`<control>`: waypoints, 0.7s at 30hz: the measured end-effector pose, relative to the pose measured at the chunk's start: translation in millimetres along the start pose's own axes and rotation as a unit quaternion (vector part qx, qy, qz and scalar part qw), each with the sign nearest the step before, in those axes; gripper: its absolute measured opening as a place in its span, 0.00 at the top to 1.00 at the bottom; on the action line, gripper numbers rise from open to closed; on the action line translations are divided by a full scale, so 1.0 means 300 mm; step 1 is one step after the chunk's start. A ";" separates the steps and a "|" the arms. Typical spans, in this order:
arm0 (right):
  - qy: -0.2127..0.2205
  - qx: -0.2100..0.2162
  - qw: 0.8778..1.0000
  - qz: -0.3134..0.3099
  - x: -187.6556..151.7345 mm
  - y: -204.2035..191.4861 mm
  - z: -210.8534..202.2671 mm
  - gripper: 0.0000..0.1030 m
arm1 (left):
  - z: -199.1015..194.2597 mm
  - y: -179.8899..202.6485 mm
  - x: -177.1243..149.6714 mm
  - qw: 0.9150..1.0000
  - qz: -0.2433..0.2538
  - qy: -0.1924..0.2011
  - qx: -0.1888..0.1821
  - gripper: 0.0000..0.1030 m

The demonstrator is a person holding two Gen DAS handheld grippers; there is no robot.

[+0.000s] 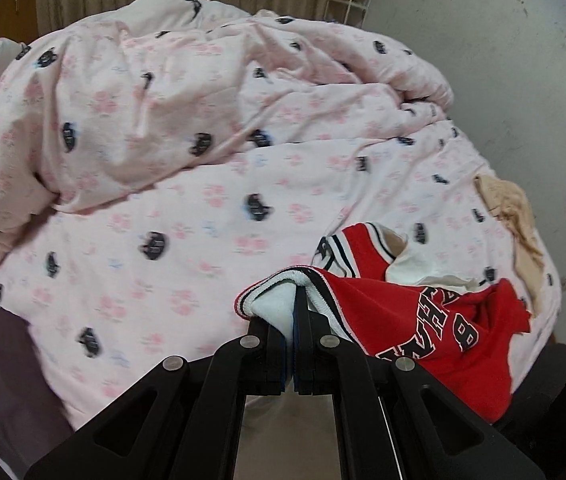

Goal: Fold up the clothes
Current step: 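Shake the hanging jersey out between both grippers, holding its shoulder edges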

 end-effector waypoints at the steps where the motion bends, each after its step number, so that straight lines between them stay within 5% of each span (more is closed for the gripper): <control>1: 0.002 0.001 1.000 0.001 0.018 -0.005 0.032 0.95 | 0.001 -0.034 0.005 1.000 0.000 -0.004 0.009 0.98; 6: -0.016 -0.016 1.000 0.002 0.085 -0.011 0.200 0.91 | 0.084 -0.177 -0.010 0.999 -0.034 -0.010 0.010 0.98; 10: -0.041 -0.044 0.998 -0.027 0.064 -0.020 0.232 0.78 | 0.158 -0.219 -0.096 0.997 -0.081 0.009 -0.010 0.98; 12: -0.041 -0.065 0.996 -0.048 0.043 -0.012 0.185 0.74 | 0.157 -0.237 -0.147 0.992 -0.118 0.038 -0.032 0.98; 16: -0.020 -0.127 0.989 -0.079 0.051 0.049 0.031 0.52 | 0.118 -0.222 -0.232 0.979 -0.167 0.103 -0.049 0.98; 21: -0.007 -0.217 0.973 -0.075 0.203 0.221 -0.118 0.48 | 0.068 -0.171 -0.257 0.974 -0.176 0.134 -0.042 0.98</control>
Point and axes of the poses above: each gripper's, at about its wrist camera, not at the fingertips, and z roughly the way its jaws point, y to its right, x to its top, the point moved 1 cm from there along z, roughly the way its jaws point, and after that the axes turned 14 degrees about -y, right-handed, at the moved point
